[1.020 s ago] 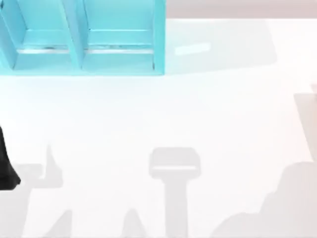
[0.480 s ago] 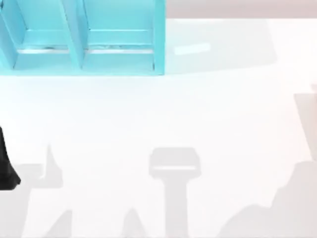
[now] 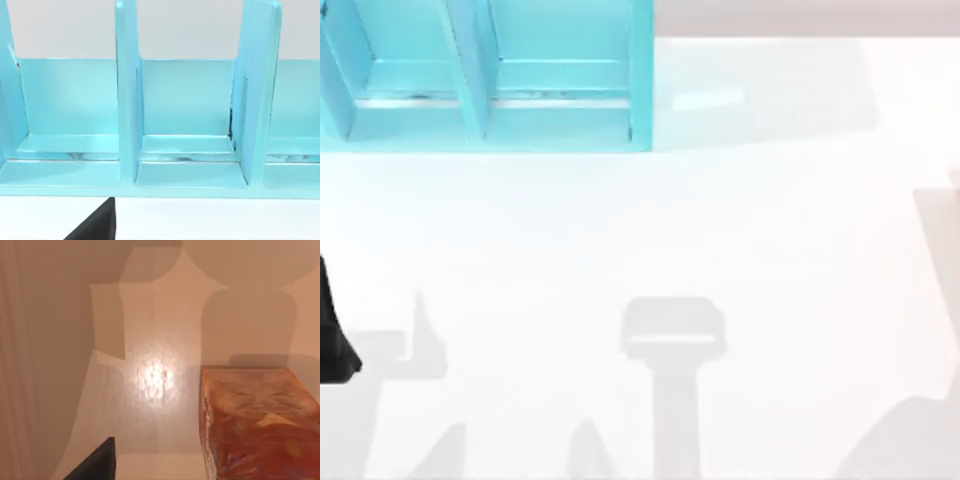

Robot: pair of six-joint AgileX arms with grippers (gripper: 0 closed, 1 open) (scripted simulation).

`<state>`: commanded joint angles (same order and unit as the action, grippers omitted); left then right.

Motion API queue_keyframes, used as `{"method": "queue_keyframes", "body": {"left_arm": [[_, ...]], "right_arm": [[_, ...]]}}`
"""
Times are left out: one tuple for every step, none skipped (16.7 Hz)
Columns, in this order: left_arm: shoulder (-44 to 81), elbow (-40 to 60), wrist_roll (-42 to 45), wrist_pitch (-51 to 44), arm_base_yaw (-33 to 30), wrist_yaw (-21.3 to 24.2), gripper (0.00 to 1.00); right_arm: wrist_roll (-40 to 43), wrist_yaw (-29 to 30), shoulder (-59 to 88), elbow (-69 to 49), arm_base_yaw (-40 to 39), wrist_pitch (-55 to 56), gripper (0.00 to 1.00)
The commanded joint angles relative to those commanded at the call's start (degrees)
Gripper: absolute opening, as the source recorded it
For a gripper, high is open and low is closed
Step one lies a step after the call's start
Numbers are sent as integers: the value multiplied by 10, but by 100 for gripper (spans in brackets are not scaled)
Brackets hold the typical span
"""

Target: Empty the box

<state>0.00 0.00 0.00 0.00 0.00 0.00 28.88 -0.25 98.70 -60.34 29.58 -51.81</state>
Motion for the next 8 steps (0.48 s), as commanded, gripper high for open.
{"method": "queue_keyframes", "body": {"left_arm": [[0, 0, 0, 0, 0, 0, 100], [0, 0, 0, 0, 0, 0, 100], [0, 0, 0, 0, 0, 0, 100], [0, 0, 0, 0, 0, 0, 100], [0, 0, 0, 0, 0, 0, 100], [0, 0, 0, 0, 0, 0, 100], [0, 0, 0, 0, 0, 0, 100], [0, 0, 0, 0, 0, 0, 100]], "right_arm": [[-1, 0, 9, 12, 0, 22, 100], [-1, 0, 17, 22, -1, 40, 100], [-2, 0, 22, 29, -2, 51, 100], [-2, 0, 25, 32, -2, 57, 100], [-2, 0, 25, 33, -2, 58, 100], [-2, 0, 25, 33, -2, 58, 100], [-2, 0, 25, 33, -2, 58, 100], [-2, 0, 25, 33, -2, 58, 100]]}}
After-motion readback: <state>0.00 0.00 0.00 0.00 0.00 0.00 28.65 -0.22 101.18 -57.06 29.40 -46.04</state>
